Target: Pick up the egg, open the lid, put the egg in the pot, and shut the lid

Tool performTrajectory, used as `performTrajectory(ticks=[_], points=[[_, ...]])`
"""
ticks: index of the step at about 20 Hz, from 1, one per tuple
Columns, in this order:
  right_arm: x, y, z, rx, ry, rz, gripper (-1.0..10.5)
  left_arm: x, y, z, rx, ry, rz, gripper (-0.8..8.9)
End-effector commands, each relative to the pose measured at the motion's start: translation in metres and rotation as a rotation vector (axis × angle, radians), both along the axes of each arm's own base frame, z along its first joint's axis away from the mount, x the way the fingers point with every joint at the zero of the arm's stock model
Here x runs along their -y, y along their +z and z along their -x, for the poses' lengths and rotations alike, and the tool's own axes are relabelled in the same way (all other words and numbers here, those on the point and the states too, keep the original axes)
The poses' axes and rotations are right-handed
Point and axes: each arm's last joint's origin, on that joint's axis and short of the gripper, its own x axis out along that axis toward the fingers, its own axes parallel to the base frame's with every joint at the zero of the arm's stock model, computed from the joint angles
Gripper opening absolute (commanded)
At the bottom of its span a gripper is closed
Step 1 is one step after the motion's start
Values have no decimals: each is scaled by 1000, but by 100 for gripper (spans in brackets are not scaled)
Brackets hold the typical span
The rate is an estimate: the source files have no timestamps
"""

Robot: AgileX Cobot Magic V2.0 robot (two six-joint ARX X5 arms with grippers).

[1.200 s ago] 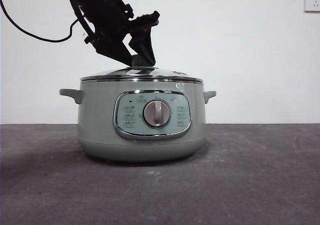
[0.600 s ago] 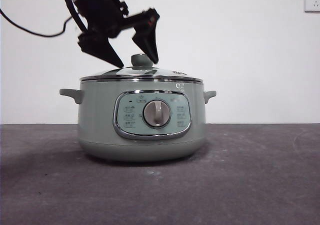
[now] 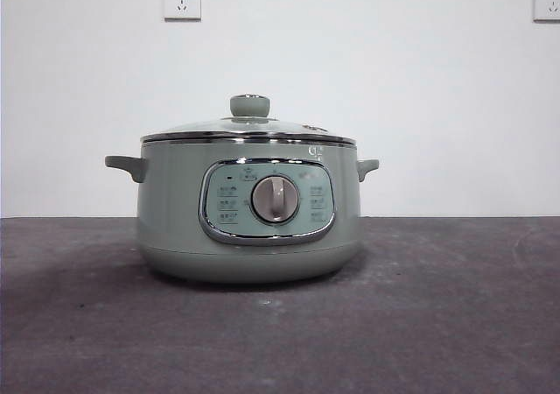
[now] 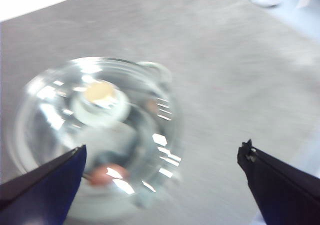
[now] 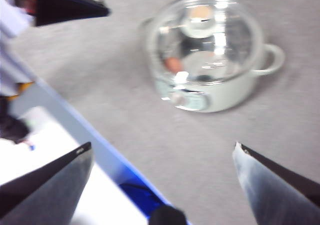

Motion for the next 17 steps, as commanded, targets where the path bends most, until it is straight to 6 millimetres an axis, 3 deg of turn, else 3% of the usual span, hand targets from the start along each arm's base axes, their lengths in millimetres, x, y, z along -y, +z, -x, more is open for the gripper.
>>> performTrajectory(ticks=[1, 3, 4, 5, 8, 17], points=[[-1, -1, 0, -36, 23, -9, 466, -10, 6, 21, -32, -45, 46, 477], [-3, -2, -1, -51, 40, -18, 314, -18, 12, 40, -44, -96, 76, 210], [-4, -2, -2, -57, 49, -21, 153, -22, 14, 48, -51, -127, 93, 37], [-4, -2, -2, -62, 60, -27, 4, -24, 15, 54, -59, -150, 105, -14], [-4, -2, -2, -57, 57, -22, -2, -29, 16, 63, -71, -174, 116, -5], [-3, -2, 0, -68, 35, -38, 1, -29, 15, 64, -85, -170, 106, -4]])
